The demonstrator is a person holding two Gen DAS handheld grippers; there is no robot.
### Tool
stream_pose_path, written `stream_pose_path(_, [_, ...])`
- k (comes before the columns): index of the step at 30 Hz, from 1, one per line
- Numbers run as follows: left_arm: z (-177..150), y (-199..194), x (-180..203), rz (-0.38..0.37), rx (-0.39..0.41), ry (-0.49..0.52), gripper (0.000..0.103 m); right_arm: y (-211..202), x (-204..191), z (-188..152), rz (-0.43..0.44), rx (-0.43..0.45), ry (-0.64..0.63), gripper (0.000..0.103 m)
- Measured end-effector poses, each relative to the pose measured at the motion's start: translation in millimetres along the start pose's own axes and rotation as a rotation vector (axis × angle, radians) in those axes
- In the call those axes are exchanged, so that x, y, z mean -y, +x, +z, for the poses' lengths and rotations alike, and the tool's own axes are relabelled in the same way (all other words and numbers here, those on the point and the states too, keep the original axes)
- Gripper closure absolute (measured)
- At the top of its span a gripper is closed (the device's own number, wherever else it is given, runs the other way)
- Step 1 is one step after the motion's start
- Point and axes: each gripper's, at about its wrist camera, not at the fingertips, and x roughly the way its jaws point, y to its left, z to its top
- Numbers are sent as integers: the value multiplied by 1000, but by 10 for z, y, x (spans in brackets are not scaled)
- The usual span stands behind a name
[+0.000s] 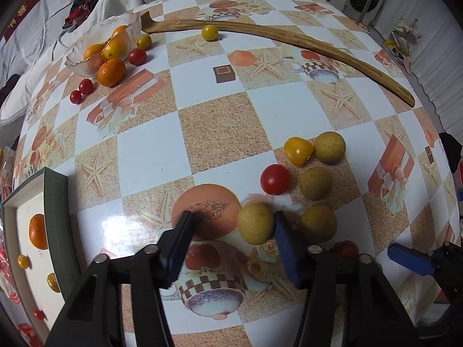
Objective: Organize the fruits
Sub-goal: 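Grasp a green-yellow round fruit with each tool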
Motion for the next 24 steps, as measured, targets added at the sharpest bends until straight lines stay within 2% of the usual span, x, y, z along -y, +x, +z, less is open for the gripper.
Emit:
stream_pose_path(1, [4,-4,19,-2,1,3,63,-2,-30,2,-4,1,-15,61])
stream_pose_path(3, [3,-17,55,-7,3,8,77,-5,-48,10,14,-4,-23,75])
stream_pose_path(8, [-17,-52,-43,-59,-4,-38,77,-32,65,6,104,-12,50,74])
stream_pose_path(17, [-200,-204,-252,-81,5,-96,77,-124,172,22,134,-5,84,74])
stream_pose_path(24, [-299,-376,-384,-91,34,-140,77,-252,77,189,143,12,55,74])
